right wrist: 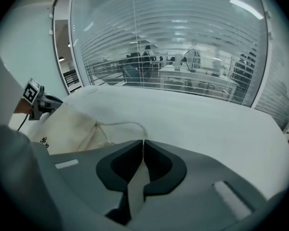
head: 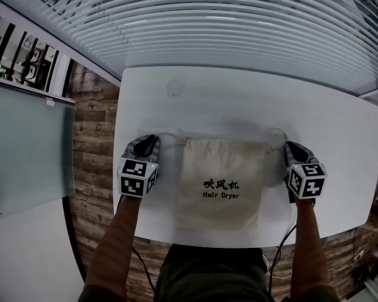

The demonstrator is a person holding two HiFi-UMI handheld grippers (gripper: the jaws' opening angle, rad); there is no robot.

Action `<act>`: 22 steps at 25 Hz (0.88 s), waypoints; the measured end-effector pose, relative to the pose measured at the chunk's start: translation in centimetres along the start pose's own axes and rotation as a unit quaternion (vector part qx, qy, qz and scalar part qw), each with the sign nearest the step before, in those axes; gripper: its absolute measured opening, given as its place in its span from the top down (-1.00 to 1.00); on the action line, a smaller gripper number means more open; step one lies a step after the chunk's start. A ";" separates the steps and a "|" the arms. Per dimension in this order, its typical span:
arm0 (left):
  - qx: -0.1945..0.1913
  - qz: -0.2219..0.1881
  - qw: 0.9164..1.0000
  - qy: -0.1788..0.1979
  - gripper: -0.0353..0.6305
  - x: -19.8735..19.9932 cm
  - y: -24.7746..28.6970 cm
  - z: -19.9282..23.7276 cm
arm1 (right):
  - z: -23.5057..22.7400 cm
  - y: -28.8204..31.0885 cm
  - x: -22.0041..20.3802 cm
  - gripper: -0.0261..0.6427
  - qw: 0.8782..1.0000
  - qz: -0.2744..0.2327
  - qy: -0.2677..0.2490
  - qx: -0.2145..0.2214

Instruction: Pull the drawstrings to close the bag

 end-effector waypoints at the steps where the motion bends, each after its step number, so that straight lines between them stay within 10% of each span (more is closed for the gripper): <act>1: 0.004 0.001 1.000 0.001 0.77 0.0 0.0 0.0 | 0.1 0.0 0.0 0.86 1.000 0.000 -0.001 0.000; 10: 0.017 0.004 1.000 0.003 0.86 -0.2 -0.8 0.9 | 0.3 -2.0 1.1 0.87 0.999 -0.016 -0.045 -0.026; 22: 0.109 -0.137 0.976 0.128 0.86 6.9 -12.7 -0.1 | 2.3 -13.2 7.3 0.87 0.967 -0.125 -0.197 -0.098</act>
Point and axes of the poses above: the fingertips, and each gripper's own axes: y forward along the fingers, z to its left, x out of its top, the point moved 5 cm from there along -y, backward along the fingers, and after that the axes turned 1 degree about -z, right-handed, at the moved point
